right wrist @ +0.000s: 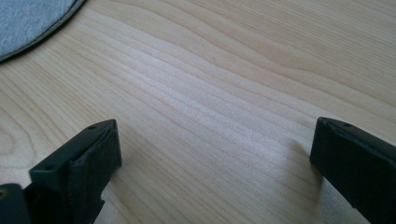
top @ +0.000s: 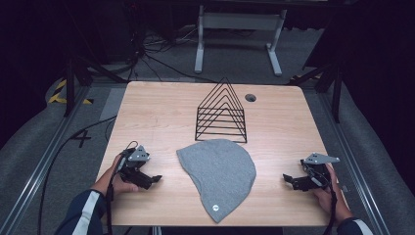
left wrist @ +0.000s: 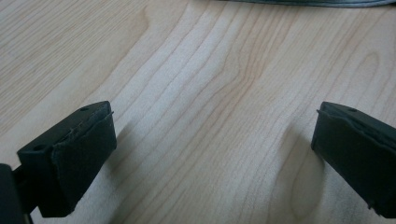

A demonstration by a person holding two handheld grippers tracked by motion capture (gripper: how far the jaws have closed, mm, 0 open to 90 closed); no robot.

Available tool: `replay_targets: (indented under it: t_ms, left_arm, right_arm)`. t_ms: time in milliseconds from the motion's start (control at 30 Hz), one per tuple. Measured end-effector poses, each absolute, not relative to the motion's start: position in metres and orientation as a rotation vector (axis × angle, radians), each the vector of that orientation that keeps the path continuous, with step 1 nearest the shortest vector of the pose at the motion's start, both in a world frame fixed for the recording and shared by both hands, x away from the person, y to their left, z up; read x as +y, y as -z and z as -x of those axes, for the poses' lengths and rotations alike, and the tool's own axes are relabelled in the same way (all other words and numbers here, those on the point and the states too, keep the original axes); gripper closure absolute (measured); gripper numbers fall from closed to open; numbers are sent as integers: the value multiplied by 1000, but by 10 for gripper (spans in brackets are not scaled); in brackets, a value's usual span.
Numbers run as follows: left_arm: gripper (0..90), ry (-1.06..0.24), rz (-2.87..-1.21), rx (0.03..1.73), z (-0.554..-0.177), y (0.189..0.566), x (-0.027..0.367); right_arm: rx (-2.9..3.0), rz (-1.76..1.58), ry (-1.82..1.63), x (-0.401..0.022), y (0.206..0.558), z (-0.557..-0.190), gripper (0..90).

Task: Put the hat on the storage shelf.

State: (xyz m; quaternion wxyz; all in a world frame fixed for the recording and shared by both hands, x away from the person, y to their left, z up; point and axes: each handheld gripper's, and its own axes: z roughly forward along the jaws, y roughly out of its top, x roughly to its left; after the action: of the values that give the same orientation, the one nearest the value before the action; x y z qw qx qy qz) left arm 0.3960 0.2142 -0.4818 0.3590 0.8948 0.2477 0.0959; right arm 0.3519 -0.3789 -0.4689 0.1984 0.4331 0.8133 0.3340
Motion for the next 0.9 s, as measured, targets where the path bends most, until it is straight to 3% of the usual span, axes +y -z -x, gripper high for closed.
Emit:
replay_targets:
  t_ms: [167, 300, 400, 467, 533, 567, 633, 667, 700, 800, 900]
  left_arm:
    - [37, -238, -2314, 657, -401, 479, 213]
    - [179, -239, -2309, 649, -406, 475, 211]
    - [182, -203, -2303, 657, -413, 473, 205]
    - [235, -198, -2301, 650, -414, 470, 203]
    - [243, -209, -2285, 626, -416, 463, 197]
    - [262, -215, -2278, 615, -418, 459, 192]
    - [289, -229, -2278, 572, -422, 452, 177]
    - [296, -238, -2284, 550, -424, 449, 169]
    - [313, -238, -2284, 550, -424, 449, 169]
    - [343, -250, -2298, 493, -431, 446, 141]
    - [391, -257, -2315, 455, -434, 446, 129]
  right_arm:
    - [2279, -1215, -931, -378, 469, -352, 8]
    - [2301, -1195, -930, -377, 468, -351, 6]
    - [2308, -1198, -920, -376, 468, -349, 7]
    - [2314, -1196, -912, -376, 467, -348, 13]
    - [2308, -1220, -910, -375, 463, -347, 216]
    - [2309, -1208, -948, -374, 459, -346, 243]
    - [2341, -1145, -980, -365, 455, -345, 193]
    - [2360, -1106, -975, -358, 452, -343, 256]
    - [2360, -1106, -975, -358, 452, -343, 256]
    - [2396, -986, -1006, -321, 441, -338, 442]
    - [2425, -898, -1040, -295, 437, -334, 491]
